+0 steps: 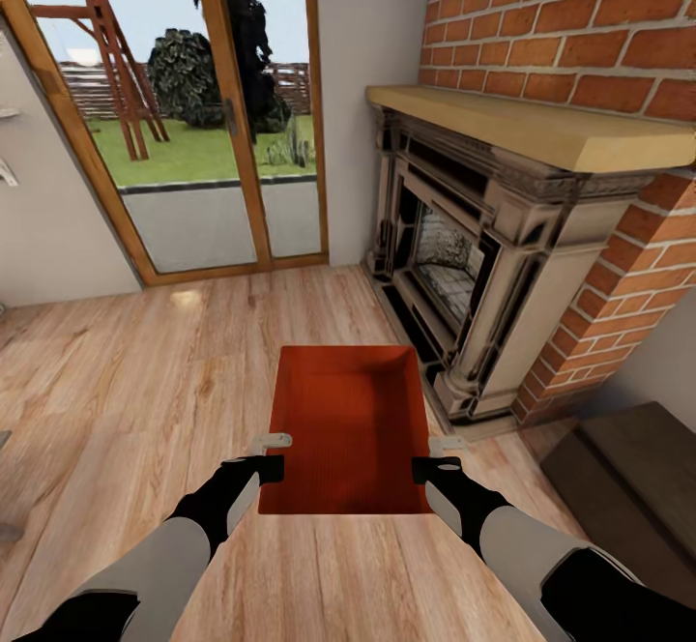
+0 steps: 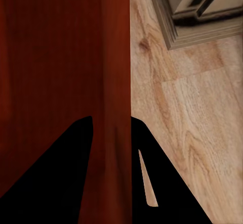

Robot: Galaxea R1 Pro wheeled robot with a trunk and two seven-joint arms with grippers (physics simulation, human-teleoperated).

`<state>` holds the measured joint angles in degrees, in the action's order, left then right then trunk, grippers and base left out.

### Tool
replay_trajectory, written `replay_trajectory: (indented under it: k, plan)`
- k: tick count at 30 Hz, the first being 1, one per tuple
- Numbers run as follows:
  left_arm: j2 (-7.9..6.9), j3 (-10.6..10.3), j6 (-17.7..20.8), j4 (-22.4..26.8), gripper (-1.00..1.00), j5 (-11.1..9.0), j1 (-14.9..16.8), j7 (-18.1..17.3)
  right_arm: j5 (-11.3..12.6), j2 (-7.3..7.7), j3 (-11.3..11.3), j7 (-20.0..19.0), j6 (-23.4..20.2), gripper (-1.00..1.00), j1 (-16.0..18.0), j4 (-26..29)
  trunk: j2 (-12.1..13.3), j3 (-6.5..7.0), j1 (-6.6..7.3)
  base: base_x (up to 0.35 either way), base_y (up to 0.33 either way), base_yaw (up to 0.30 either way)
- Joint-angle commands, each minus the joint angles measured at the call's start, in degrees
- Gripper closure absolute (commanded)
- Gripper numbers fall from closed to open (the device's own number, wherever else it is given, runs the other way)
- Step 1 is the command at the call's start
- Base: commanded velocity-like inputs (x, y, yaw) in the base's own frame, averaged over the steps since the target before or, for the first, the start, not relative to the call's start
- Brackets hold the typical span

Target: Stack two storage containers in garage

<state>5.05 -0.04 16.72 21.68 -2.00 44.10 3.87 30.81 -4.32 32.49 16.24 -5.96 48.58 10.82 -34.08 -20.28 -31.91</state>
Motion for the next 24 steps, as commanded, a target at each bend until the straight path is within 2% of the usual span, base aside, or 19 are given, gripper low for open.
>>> replay_trajectory:
  k: [1,24]
  plan:
    - [0.04,0.3,0.3,-0.1,1.00,-1.1,0.0,0.4,-0.3,0.01,0.6,-1.0,-0.4,1.00,0.0,0.5,-0.1,0.01,-0.02,0.000,0.000,0.000]
    - [0.04,0.3,0.3,-0.1,1.00,-1.1,0.0,0.4,-0.3,0.01,0.9,-1.0,-0.4,1.00,0.0,0.5,-0.1,2.07,-0.02,0.000,0.000,0.000]
